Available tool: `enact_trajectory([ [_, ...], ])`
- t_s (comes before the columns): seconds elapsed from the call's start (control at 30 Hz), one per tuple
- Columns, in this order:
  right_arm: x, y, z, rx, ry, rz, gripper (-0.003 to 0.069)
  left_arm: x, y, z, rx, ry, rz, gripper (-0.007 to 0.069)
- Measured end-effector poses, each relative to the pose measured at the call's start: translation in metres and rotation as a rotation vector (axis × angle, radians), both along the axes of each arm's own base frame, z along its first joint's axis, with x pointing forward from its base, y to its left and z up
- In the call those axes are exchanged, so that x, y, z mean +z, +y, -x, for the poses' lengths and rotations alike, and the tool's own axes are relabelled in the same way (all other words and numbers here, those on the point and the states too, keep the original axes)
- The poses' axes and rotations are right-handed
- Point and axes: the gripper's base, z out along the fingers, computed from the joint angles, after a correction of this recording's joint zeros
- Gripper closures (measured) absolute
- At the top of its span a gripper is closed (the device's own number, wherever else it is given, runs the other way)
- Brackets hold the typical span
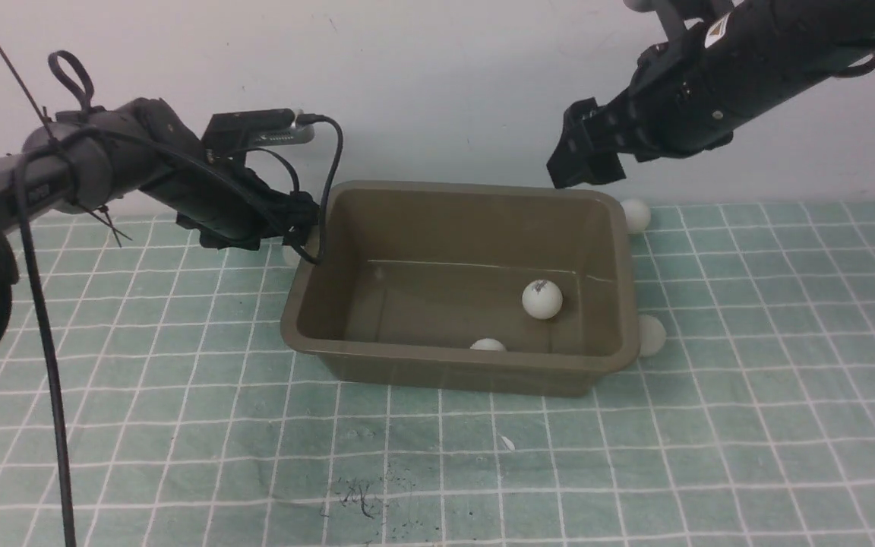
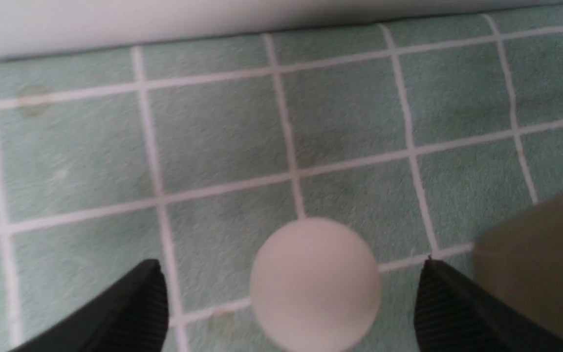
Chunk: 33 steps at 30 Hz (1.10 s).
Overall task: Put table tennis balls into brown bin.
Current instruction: 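Reach for and grasp a ping pong ball on the table beside the basket, then drop the ball into the bin, then reach for and grasp a ping pong ball on the table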
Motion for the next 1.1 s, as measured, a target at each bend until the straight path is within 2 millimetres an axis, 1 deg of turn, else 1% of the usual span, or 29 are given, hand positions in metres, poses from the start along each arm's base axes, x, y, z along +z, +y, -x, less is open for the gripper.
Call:
enact_trajectory([
  [0.03,0.000,-0.001,0.000,-0.003,0.001,0.002,-0.0031,-0.002,0.000,0.000,0.000,0.002,-0.001,0.0024],
  [0.07,-0.001,-0.005,-0.001,-0.025,0.015,0.012,-0.0031,-0.009,-0.004,-0.001,-0.002,0.012,0.001,0.0055],
  [0.1,-0.002,-0.008,-0.001,-0.035,0.021,0.019,-0.0031,-0.010,-0.004,-0.001,0.007,0.011,0.009,0.0071],
  [0.17,-0.003,-0.016,-0.003,-0.066,0.030,0.035,-0.0025,-0.010,-0.004,-0.003,0.009,0.001,0.007,0.0136],
  [0.2,-0.003,-0.021,-0.004,-0.085,0.035,0.047,-0.0016,-0.010,-0.003,-0.003,0.008,0.002,0.000,0.0199],
  [0.23,-0.004,-0.028,-0.006,-0.103,0.039,0.067,0.0001,-0.008,-0.002,-0.002,0.000,0.004,-0.019,0.0295],
  [0.27,-0.004,-0.030,-0.006,-0.108,0.041,0.069,0.0005,-0.008,-0.002,-0.002,-0.002,0.005,-0.023,0.0298],
  [0.3,-0.005,-0.036,-0.007,-0.126,0.046,0.082,0.0020,-0.006,-0.001,-0.001,-0.009,0.009,-0.037,0.0295],
  [0.33,-0.006,-0.053,-0.010,-0.176,0.071,0.107,0.0063,0.004,0.004,0.004,-0.043,0.041,-0.092,0.0279],
  [0.37,-0.008,-0.061,-0.010,-0.199,0.092,0.115,0.0088,0.013,0.008,0.007,-0.050,0.057,-0.118,0.0279],
  [0.4,-0.011,-0.070,-0.010,-0.223,0.111,0.116,0.0102,0.017,0.011,0.008,-0.051,0.067,-0.132,0.0279],
  [0.47,-0.022,-0.086,-0.008,-0.273,0.177,0.111,0.0136,0.048,0.018,0.014,-0.050,0.052,-0.155,0.0279],
  [0.5,-0.032,-0.093,-0.007,-0.295,0.218,0.105,0.0148,0.070,0.019,0.018,-0.053,0.031,-0.153,0.0279],
  [0.53,-0.040,-0.095,-0.006,-0.302,0.245,0.098,0.0153,0.086,0.018,0.021,-0.059,0.009,-0.147,0.0279],
  [0.57,-0.051,-0.096,-0.005,-0.305,0.269,0.093,0.0157,0.101,0.014,0.025,-0.073,-0.016,-0.137,0.0279],
  [0.6,-0.064,-0.095,-0.005,-0.301,0.293,0.087,0.0159,0.122,0.003,0.031,-0.116,-0.062,-0.123,0.0279],
  [0.63,-0.064,-0.094,-0.006,-0.302,0.292,0.083,0.0159,0.124,0.001,0.032,-0.125,-0.068,-0.121,0.0279],
  [0.67,-0.083,-0.091,-0.008,-0.299,0.315,0.065,0.0160,0.136,-0.015,0.037,-0.188,-0.105,-0.111,0.0279],
  [0.7,-0.095,-0.089,-0.011,-0.299,0.330,0.055,0.0160,0.138,-0.028,0.040,-0.237,-0.116,-0.108,0.0279],
  [0.73,-0.106,-0.086,-0.015,-0.297,0.341,0.050,0.0160,0.137,-0.041,0.043,-0.282,-0.112,-0.106,0.0279],
  [0.8,-0.124,-0.083,-0.022,-0.297,0.364,0.031,0.0160,0.125,-0.064,0.046,-0.350,-0.082,-0.104,0.0279],
  [0.87,-0.138,-0.079,-0.027,-0.286,0.379,0.009,0.0160,0.105,-0.084,0.047,-0.401,-0.028,-0.110,0.0268],
  [0.9,-0.145,-0.076,-0.030,-0.277,0.383,-0.003,0.0160,0.094,-0.093,0.048,-0.421,0.004,-0.117,0.0247],
  [0.97,-0.153,-0.071,-0.032,-0.259,0.385,-0.024,0.0160,0.078,-0.102,0.050,-0.433,0.055,-0.142,0.0172],
  [1.0,-0.156,-0.068,-0.033,-0.249,0.384,-0.028,0.0160,0.074,-0.103,0.050,-0.430,0.068,-0.156,0.0131],
  [1.07,-0.164,-0.065,-0.037,-0.244,0.372,-0.042,0.0160,0.073,-0.101,0.050,-0.395,0.082,-0.175,0.0079],
  [1.1,-0.168,-0.064,-0.039,-0.249,0.369,-0.051,0.0160,0.076,-0.099,0.049,-0.374,0.084,-0.180,0.0077],
])
